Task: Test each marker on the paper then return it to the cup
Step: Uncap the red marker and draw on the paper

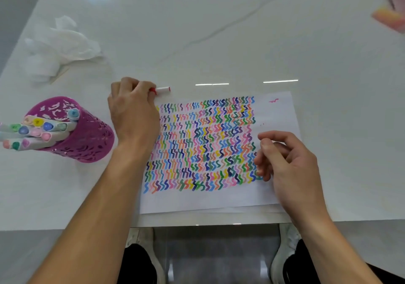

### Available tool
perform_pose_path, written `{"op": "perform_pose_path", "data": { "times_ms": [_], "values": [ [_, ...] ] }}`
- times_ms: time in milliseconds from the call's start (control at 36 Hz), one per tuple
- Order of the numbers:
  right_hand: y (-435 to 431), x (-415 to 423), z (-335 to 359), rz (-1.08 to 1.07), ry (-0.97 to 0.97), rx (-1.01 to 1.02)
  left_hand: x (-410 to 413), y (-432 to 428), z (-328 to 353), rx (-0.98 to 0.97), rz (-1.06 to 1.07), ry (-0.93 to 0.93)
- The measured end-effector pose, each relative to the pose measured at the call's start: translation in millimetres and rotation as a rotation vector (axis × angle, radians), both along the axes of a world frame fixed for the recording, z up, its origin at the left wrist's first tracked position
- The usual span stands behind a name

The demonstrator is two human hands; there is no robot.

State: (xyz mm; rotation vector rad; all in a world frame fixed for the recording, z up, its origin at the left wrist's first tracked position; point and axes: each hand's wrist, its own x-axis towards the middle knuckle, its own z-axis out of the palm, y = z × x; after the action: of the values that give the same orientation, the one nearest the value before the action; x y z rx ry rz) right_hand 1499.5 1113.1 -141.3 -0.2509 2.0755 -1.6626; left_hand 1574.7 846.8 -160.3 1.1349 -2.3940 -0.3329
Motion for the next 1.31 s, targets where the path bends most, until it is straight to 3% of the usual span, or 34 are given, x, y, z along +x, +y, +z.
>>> {"op": "perform_pose_path", "data": {
  "times_ms": [333, 500, 917, 1167, 1306],
  "values": [
    [1.2, 4.1, 8.6, 0.021, -0.004, -0.025, 8.8, 40.5, 32.0, -0.018, -0.114, 0.23],
    [2.7, 9.4, 19.9, 0.05, 0.045, -0.048, 21.7, 85.5, 49.3, 0.061, -0.204, 0.28],
    [6.3, 28.4, 41.4, 0.274, 0.134, -0.057, 56.7, 166.1, 65.4, 0.655, -0.236, 0.46],
    [9.2, 17.0, 48.6, 0.343, 0.132, 0.0, 58.6, 169.0, 68.3, 0.815, -0.285, 0.45],
    [20.3, 20.2, 42.9, 0.395, 0.281, 0.082, 54.4, 167.0, 67.0, 0.938, -0.305, 0.444]
  ]
}}
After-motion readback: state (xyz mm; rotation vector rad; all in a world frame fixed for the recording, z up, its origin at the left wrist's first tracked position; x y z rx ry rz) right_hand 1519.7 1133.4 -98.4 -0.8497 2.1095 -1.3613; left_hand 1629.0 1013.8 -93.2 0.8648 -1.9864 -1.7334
